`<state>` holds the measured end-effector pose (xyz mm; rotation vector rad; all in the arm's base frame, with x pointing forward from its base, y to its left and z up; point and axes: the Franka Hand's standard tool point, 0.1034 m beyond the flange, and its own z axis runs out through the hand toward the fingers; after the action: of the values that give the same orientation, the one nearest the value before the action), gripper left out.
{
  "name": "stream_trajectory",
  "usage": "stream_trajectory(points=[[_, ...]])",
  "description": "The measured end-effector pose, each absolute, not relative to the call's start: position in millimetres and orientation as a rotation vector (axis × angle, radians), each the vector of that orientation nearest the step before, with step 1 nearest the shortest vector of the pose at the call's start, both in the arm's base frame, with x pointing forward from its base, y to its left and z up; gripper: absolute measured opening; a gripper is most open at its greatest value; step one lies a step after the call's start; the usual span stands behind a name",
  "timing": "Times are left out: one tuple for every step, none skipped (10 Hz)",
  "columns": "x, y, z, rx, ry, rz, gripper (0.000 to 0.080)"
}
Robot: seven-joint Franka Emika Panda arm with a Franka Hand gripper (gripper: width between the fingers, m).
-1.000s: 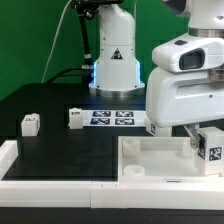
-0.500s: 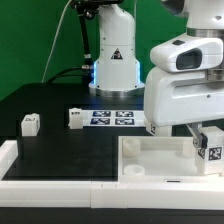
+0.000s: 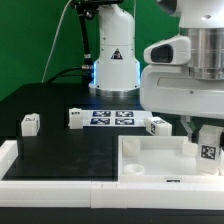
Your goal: Assemble one leg
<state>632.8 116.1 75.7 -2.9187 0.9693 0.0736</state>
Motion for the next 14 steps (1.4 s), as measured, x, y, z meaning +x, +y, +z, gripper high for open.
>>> stream_trajectory(points=[[631.1,116.3,75.4,-2.824,1.250,0.097,0.0291],[629.2,117.9,75.1,-2.803,1.345,0.150,0.0291],[631.3,117.5,74.8,-2.731,1.487,0.144,0.0291],[632.2,116.5,74.9,-2.647,1.618,0.140,0.0292],[633.1,116.4,74.7,-2.620,1.650,0.131,0.0292],[633.0,117.0,74.7,-2.546,1.765,0.136,0.0396],[632.9,117.9,74.7,-2.549,1.761,0.136,0.0396],[632.8,118.1,74.6,-2.596,1.687,0.134,0.0535],[632.2,121.0,74.7,-2.625,1.637,0.134,0.0613],[632.0,122.6,74.7,-2.667,1.565,0.131,0.0613],[632.1,121.5,74.5,-2.803,1.296,0.121,0.0644],[631.9,122.2,74.3,-2.892,1.063,0.115,0.0648],[631.6,122.8,73.4,-2.968,0.828,0.107,0.0648],[631.7,122.2,71.5,-3.029,0.557,0.100,0.0649]])
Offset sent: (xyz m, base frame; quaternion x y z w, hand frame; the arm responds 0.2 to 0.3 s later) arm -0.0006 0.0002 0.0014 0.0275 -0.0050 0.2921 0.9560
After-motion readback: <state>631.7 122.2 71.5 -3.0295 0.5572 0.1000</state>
